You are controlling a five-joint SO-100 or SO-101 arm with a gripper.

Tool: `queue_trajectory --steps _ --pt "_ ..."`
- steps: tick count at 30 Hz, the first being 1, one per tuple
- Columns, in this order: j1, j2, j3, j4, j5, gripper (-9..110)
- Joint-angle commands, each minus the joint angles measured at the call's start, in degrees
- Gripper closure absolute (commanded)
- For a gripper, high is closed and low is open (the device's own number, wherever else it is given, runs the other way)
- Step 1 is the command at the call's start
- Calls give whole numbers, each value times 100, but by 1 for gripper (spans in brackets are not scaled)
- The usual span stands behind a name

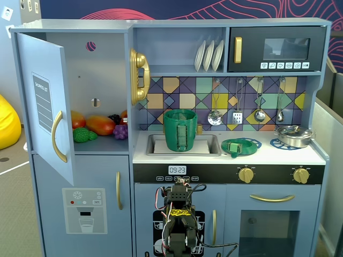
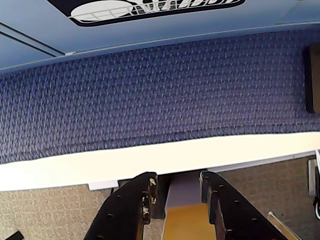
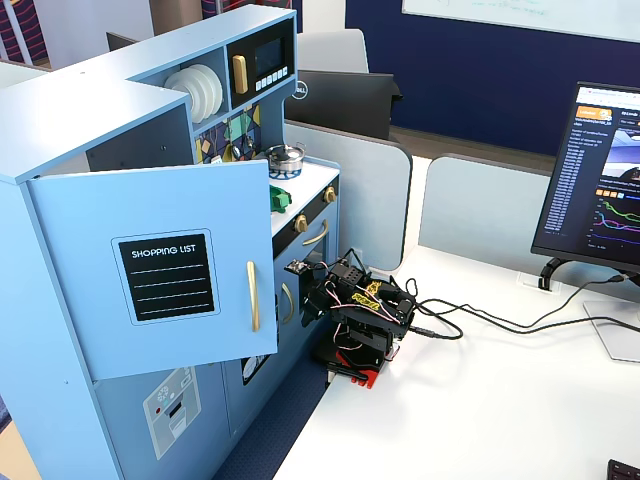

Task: Pick up the lid from the counter and put it on the green recipient

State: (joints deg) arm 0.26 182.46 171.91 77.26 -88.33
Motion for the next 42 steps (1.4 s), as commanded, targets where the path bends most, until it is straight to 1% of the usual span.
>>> queue_trajectory --steps 1,8,11,13,14,16,17,19,22,24,26,31,34,36,38,42 --pt "158 -26 -18 1055 185 101" --pt "193 -26 -18 1055 167 101" --pt "220 -35 -26 1037 9 101" --pt "439 -35 -26 712 -123 101" --pt "650 -35 -70 404 -352 101" --pt "1072 -220 -290 -677 -756 101" --pt "1248 -422 -519 -1248 -773 101" --pt "1503 -932 -1143 -2461 -501 101" --pt "1872 -1758 -2188 -4034 -870 101" --pt "2030 -2180 -2874 -4623 -1046 101" --pt "2197 -2435 -3384 -5010 -879 101" --pt "2707 -2707 -3841 -5836 -888 101" --pt "2962 -2725 -3832 -6082 -888 94" --pt "3085 -2769 -3814 -6275 -729 83" --pt "3226 -2883 -3814 -6521 -642 69" --pt "3419 -3120 -3814 -6952 -404 55"
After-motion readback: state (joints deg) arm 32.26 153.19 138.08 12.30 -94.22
